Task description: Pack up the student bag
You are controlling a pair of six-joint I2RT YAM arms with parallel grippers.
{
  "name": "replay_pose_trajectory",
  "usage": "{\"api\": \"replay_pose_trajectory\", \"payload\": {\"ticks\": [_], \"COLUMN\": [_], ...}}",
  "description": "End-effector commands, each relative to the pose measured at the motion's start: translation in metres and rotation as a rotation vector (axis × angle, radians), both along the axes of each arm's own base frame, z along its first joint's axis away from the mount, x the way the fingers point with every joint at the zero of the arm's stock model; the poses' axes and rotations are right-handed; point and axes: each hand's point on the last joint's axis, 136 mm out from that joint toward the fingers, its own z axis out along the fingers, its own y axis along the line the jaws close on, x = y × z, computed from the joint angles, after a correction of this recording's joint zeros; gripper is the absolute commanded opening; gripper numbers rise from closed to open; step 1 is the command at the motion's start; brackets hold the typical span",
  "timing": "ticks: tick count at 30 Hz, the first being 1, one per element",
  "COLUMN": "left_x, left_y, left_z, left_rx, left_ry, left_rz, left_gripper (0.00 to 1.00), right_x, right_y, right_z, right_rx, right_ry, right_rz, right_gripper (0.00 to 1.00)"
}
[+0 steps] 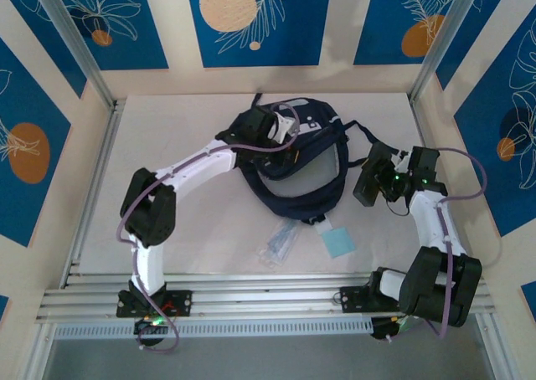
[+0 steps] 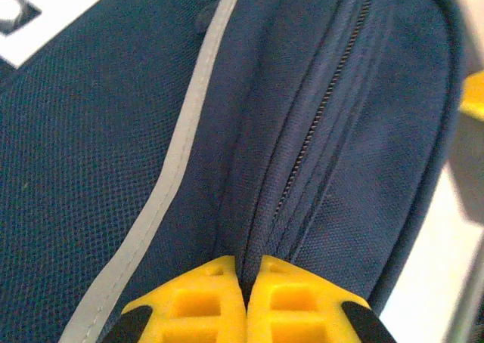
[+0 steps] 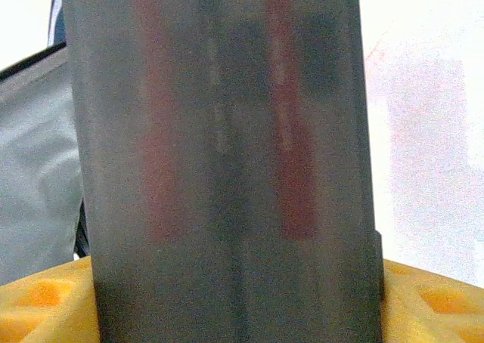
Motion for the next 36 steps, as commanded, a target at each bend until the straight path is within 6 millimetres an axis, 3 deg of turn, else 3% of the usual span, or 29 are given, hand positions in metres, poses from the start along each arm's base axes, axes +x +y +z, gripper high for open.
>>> {"api": "replay_pose_trajectory", "payload": {"ticks": [1, 6, 9, 17, 19, 24, 29, 33, 35, 36], "left_x": [0.004, 0.023, 0.028, 0.031, 0.032, 0.041, 0.045, 0.041, 0.039, 0.038], "left_y": [-0.012, -0.015, -0.013, 0.001, 0.006, 0.023, 0.030, 0.030, 0.031, 0.032], "left_z": [0.058, 0.087, 0.099, 0.113, 0.114, 0.118, 0.122, 0.123, 0.127, 0.127], "left_rx": [-0.219, -0.302, -0.339, -0.359, -0.360, -0.368, -0.385, -0.399, -0.407, -0.405], "left_ry": [0.047, 0.026, 0.010, -0.021, -0.027, -0.054, -0.062, -0.051, -0.051, -0.053], "left_rz": [0.024, 0.051, 0.059, 0.082, 0.091, 0.143, 0.158, 0.149, 0.147, 0.149], "left_gripper": [0.00, 0.00, 0.00, 0.00, 0.00, 0.00, 0.00, 0.00, 0.00, 0.00], "right_x": [0.008, 0.021, 0.039, 0.096, 0.108, 0.112, 0.110, 0.116, 0.125, 0.131], "right_y": [0.023, 0.072, 0.105, 0.185, 0.200, 0.206, 0.204, 0.221, 0.239, 0.250], "right_z": [0.021, 0.026, 0.018, 0.000, -0.005, -0.015, -0.014, -0.025, -0.026, -0.025], "right_rx": [0.053, 0.137, 0.173, 0.244, 0.224, 0.199, 0.140, 0.173, 0.221, 0.249], "right_ry": [-0.066, -0.084, -0.063, -0.021, -0.002, 0.049, 0.035, 0.021, -0.021, -0.042], "right_rz": [0.076, 0.160, 0.198, 0.287, 0.298, 0.285, 0.313, 0.351, 0.383, 0.401], "right_gripper": [0.62, 0.62, 0.61, 0.60, 0.65, 1.00, 1.00, 0.86, 0.64, 0.43]}}
